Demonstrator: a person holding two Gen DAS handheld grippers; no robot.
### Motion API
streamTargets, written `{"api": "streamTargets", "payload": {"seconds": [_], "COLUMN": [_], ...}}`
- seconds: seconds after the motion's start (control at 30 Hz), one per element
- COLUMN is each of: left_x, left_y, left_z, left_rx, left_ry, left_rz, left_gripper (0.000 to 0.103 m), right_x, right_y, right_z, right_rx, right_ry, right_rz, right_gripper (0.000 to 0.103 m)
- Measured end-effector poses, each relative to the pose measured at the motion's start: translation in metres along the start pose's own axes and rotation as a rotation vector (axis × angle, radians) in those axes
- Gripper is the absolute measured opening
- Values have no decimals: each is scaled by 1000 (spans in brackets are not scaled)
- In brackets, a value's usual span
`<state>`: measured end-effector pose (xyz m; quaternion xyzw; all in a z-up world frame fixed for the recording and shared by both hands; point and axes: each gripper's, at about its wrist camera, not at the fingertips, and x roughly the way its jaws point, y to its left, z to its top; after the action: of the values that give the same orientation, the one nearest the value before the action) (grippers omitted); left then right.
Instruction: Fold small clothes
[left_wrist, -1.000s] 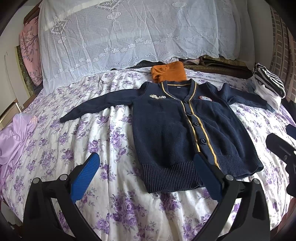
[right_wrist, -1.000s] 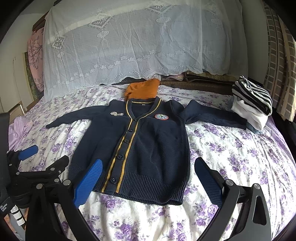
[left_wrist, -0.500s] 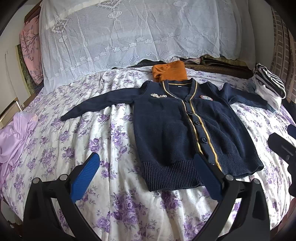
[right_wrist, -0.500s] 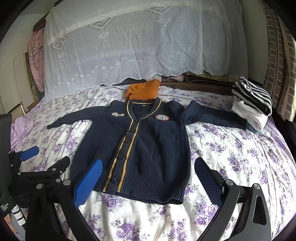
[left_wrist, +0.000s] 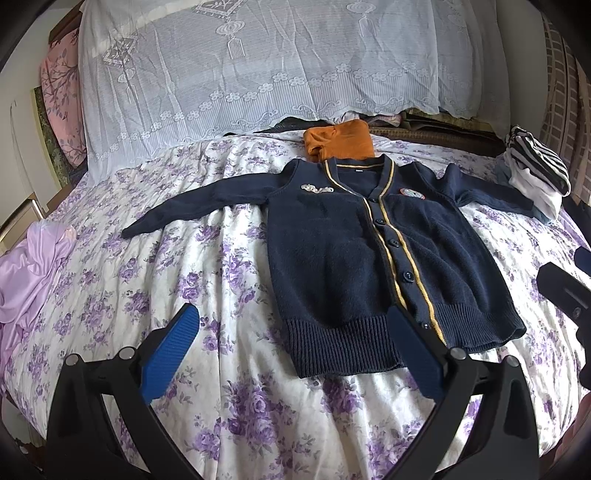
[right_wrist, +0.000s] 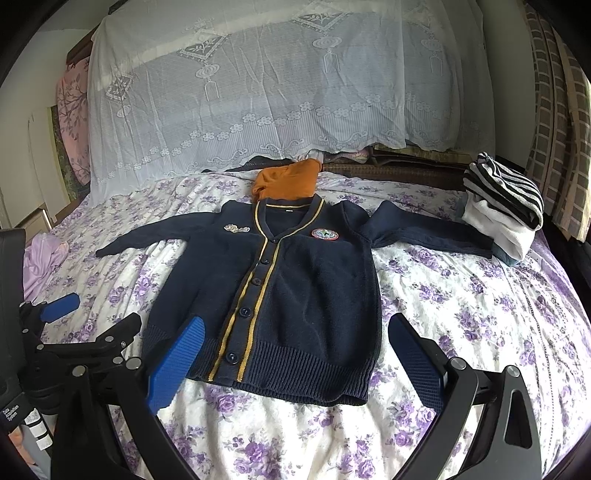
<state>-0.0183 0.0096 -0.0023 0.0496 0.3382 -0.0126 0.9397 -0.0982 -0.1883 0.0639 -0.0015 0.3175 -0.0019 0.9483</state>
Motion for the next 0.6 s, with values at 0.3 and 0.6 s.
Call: {"api": "streamTargets", "payload": {"seconds": [0.3,0.6], "left_x": [-1,-1], "left_y": [1,2], "left_z": [0,-5], "left_rx": [1,-2], "left_ry": [0,1], "left_rz": [1,-1], "left_gripper": [99,99], "right_x": [-3,-2], "right_y": [2,2], "right_z": [0,0], "right_rx": [1,4], "right_ry": [-1,-2], "right_rz": [2,6], "right_gripper": [100,100]}}
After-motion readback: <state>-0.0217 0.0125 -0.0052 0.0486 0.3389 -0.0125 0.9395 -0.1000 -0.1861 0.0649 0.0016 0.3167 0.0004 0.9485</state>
